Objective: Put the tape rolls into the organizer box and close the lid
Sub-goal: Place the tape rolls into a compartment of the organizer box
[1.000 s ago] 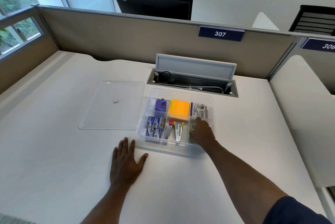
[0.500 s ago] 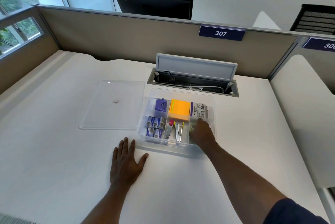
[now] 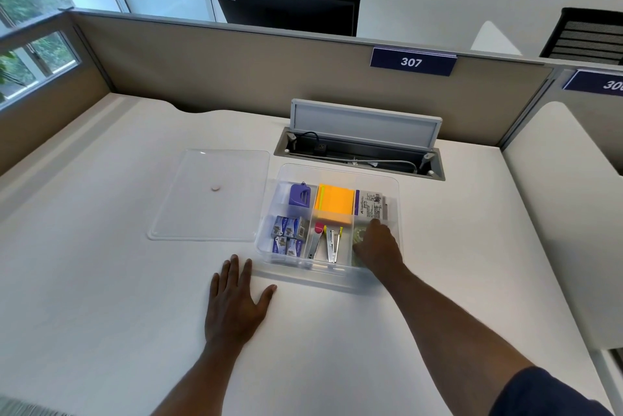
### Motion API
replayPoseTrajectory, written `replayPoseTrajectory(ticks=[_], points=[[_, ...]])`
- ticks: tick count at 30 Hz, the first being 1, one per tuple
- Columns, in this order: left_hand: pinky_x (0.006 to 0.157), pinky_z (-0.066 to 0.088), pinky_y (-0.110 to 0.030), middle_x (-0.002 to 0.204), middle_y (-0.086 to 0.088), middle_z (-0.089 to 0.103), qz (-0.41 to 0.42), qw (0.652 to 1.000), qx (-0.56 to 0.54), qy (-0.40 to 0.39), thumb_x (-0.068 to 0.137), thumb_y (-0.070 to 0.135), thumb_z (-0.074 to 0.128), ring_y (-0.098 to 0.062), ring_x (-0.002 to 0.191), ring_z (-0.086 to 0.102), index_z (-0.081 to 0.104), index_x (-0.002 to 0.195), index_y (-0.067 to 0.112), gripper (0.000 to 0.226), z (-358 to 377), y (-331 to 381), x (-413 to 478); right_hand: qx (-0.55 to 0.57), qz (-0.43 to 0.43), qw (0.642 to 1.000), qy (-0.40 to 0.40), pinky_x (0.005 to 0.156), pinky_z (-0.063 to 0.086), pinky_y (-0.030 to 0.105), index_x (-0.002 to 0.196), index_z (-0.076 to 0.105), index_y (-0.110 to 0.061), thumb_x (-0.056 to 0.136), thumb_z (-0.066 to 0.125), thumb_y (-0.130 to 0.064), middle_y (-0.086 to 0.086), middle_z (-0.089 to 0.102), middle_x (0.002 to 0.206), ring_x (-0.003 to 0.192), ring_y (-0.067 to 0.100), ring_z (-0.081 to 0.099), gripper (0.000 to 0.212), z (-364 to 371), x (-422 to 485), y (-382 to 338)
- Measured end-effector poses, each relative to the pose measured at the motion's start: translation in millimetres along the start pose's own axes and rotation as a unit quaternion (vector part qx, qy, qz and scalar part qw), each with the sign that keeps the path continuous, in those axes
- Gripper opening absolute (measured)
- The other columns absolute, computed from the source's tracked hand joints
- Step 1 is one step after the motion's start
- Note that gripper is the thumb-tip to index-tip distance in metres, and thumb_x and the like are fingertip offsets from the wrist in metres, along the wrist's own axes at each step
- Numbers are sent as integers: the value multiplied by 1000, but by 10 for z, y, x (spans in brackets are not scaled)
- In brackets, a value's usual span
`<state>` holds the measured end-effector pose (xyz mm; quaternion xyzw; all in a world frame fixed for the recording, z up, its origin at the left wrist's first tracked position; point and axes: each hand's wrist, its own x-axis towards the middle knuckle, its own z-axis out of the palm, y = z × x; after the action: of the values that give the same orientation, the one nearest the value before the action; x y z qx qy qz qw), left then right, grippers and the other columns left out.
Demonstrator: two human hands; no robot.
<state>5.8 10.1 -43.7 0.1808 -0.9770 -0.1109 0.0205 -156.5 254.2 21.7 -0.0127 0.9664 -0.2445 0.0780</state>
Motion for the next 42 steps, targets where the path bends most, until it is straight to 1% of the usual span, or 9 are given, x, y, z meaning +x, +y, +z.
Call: replayPoseTrajectory(ticks=[3, 7, 13, 24, 29, 34, 37, 40, 42], points=[[120, 18, -43, 158, -11, 25, 1, 1000, -3, 1, 84, 73, 22, -26, 147, 20, 30, 147, 18, 84, 0, 0, 5, -12, -13, 1000, 8, 86, 55, 39, 121, 47, -2, 81, 74, -21, 18, 63, 116, 102, 33, 66, 53, -5, -3, 8], [120, 17, -42, 159, -10, 24, -2, 1000, -1, -3, 84, 73, 24, -25, 148, 19, 29, 148, 19, 83, 12, -3, 9, -21, -15, 1000, 10, 84, 56, 39, 120, 47, -3, 83, 70, -21, 17, 65, 113, 100, 33, 67, 47, -9, -1, -5], [120, 18, -43, 158, -11, 25, -5, 1000, -2, -5, 84, 72, 26, -26, 147, 20, 30, 147, 19, 82, 18, -7, 12, -32, -13, 999, 3, 84, 56, 39, 112, 53, -2, 83, 70, -20, 17, 66, 111, 100, 32, 66, 39, -9, -16, -26], [121, 13, -41, 160, -9, 20, 0, 1000, -4, -6, 84, 73, 21, -24, 149, 15, 25, 149, 21, 84, 5, -1, 5, -37, -23, 999, 2, 85, 55, 39, 110, 54, -2, 81, 73, -21, 17, 65, 112, 100, 32, 66, 40, -17, -36, -33], [122, 13, -41, 161, -8, 18, 0, 1000, -5, -7, 83, 73, 19, -23, 149, 13, 23, 150, 21, 85, -7, 4, -3, -57, -18, 998, -1, 83, 56, 38, 112, 54, -3, 80, 74, -30, 16, 65, 110, 98, 31, 66, 46, -75, -46, -53], [122, 14, -41, 160, -9, 20, -1, 1000, -5, -7, 83, 73, 20, -24, 149, 14, 25, 149, 20, 85, -21, 10, -5, -79, -11, 997, 22, 81, 55, 39, 118, 50, -5, 79, 73, -39, 14, 61, 110, 99, 31, 63, 56, -143, -75, -65], [121, 15, -41, 160, -9, 22, -2, 1000, -5, -5, 83, 73, 20, -24, 148, 16, 27, 149, 20, 85, -29, 17, -12, -77, -3, 997, 17, 81, 54, 38, 116, 52, -4, 82, 69, -35, 15, 61, 110, 99, 33, 63, 49, -197, -74, -98], [121, 15, -42, 159, -9, 22, -5, 1000, -6, -3, 83, 73, 21, -24, 148, 16, 28, 148, 20, 85, -32, 18, -14, -88, 13, 996, 0, 79, 55, 37, 112, 59, -2, 86, 61, -21, 17, 65, 110, 99, 35, 65, 33, -274, -53, -134], [121, 14, -41, 160, -9, 22, -5, 1000, -5, -4, 83, 73, 21, -24, 148, 16, 27, 149, 20, 85, -37, 20, -18, -127, 0, 991, -33, 79, 56, 36, 114, 61, -2, 85, 58, -13, 18, 66, 111, 99, 34, 67, 31, -313, -47, -158]])
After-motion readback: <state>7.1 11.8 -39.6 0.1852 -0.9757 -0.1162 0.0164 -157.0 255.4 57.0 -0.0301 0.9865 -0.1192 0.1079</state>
